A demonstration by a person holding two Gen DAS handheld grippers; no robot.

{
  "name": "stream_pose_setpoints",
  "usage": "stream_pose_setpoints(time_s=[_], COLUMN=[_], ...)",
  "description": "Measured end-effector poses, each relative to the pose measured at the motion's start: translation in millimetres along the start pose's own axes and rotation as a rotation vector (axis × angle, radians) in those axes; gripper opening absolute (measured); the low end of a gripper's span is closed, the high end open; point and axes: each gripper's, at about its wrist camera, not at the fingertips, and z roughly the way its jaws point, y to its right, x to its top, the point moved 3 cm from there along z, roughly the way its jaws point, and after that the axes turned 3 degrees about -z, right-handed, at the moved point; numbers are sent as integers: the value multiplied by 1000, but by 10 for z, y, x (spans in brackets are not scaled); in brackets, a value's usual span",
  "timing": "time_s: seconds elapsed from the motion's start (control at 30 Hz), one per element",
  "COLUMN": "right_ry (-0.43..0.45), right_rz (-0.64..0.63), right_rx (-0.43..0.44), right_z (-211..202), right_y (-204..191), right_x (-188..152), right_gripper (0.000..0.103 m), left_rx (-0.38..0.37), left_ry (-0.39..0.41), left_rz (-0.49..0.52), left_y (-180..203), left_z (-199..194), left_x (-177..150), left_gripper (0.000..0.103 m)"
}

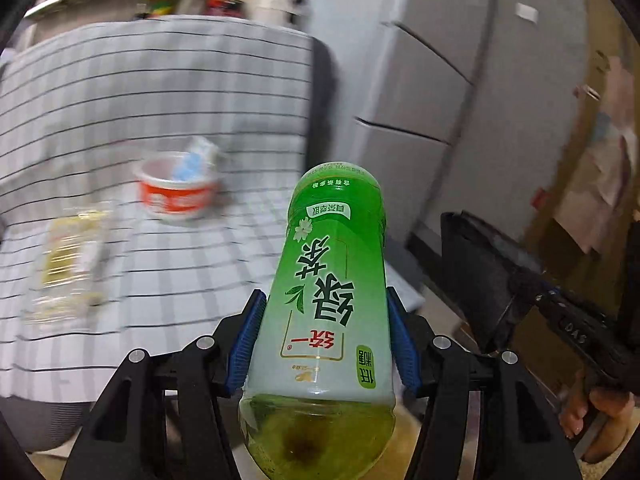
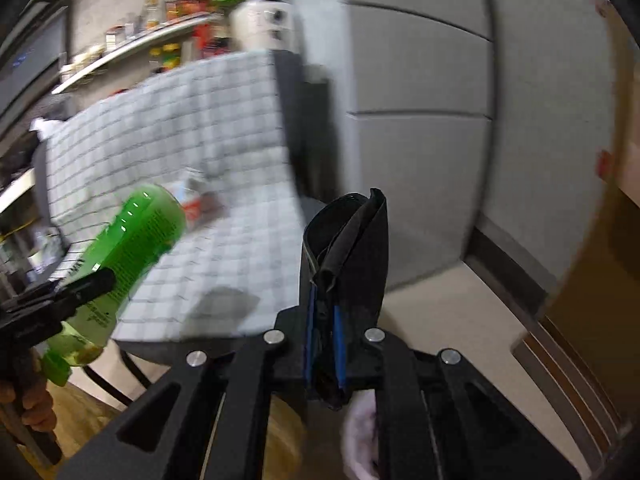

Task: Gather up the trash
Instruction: 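Release the black pouch into the wastebasket with the right gripper while the left carries the bottle, then lower the green bottle into the wastebasket and open the left gripper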

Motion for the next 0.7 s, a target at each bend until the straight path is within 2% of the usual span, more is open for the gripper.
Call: stream_pose_setpoints(time_s=[0.1,0.3,0.37,0.47,0.63,0.7], right_ry=[-60,-168,-213,-260,-219,-188], right_rz=[54,125,131,159,184,191], right_rx=[-80,-239,-283,-267,-216,-220], right_z=[-2,148,263,406,322,238], right_y=[335,758,814,842,837,854], right_x=[-205,-620,-734,-852,-826,-771], right_gripper=[9,10,22,39,40,40], left_rx=[-50,-76,-74,-70,-64,-69], left_ry=[-21,-60,-73,-92,-108,-113], left_rz=[44,88,91,98,101,108], left_y=[289,540,573,586,607,637], left_z=[131,282,319,347,395,406], left_x=[-66,-162,-189,-217,-247,-262], left_gripper=[59,59,59,59,59,59])
